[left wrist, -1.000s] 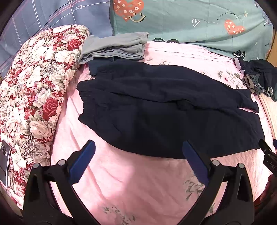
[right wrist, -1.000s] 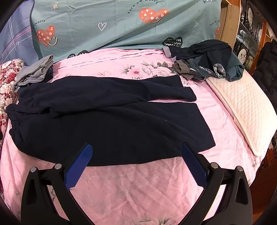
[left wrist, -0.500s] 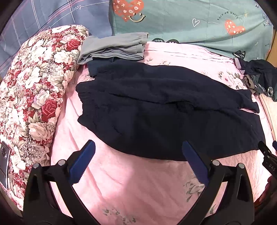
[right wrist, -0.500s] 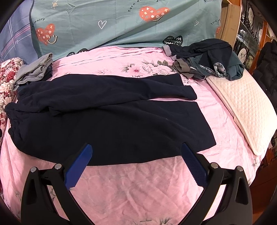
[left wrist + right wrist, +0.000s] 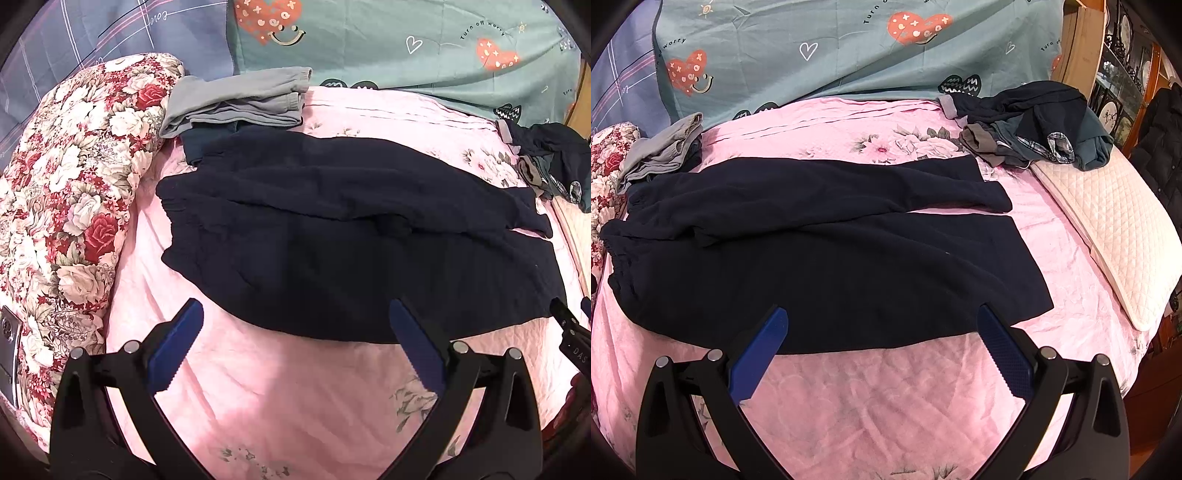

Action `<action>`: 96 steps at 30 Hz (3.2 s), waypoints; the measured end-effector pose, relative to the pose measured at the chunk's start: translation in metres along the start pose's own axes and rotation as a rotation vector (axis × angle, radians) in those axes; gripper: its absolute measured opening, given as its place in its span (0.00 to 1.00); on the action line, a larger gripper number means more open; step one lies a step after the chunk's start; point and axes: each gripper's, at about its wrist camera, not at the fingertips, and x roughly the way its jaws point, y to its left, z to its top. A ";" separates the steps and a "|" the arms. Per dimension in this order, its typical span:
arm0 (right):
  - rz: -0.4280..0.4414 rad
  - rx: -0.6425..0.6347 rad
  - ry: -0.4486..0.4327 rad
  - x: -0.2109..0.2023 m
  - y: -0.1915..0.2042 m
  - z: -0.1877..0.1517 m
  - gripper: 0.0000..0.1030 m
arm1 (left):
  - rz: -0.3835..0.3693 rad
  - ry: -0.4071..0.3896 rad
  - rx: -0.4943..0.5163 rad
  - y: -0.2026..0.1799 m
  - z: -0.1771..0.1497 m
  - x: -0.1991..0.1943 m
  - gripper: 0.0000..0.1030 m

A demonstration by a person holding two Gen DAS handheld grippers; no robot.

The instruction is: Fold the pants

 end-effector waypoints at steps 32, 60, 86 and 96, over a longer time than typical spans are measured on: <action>-0.021 0.023 0.053 0.017 0.000 -0.006 0.99 | -0.008 0.024 0.015 0.000 0.012 0.024 0.98; -0.279 0.311 0.091 0.037 -0.110 -0.034 0.99 | -0.009 0.066 -0.033 0.100 0.079 0.113 0.33; -0.458 0.002 0.467 0.065 -0.227 -0.024 0.63 | 0.100 0.467 -0.042 0.113 -0.033 0.078 0.58; -0.036 0.184 0.097 0.115 -0.170 0.087 0.64 | 0.241 0.187 -0.097 0.141 0.015 0.029 0.85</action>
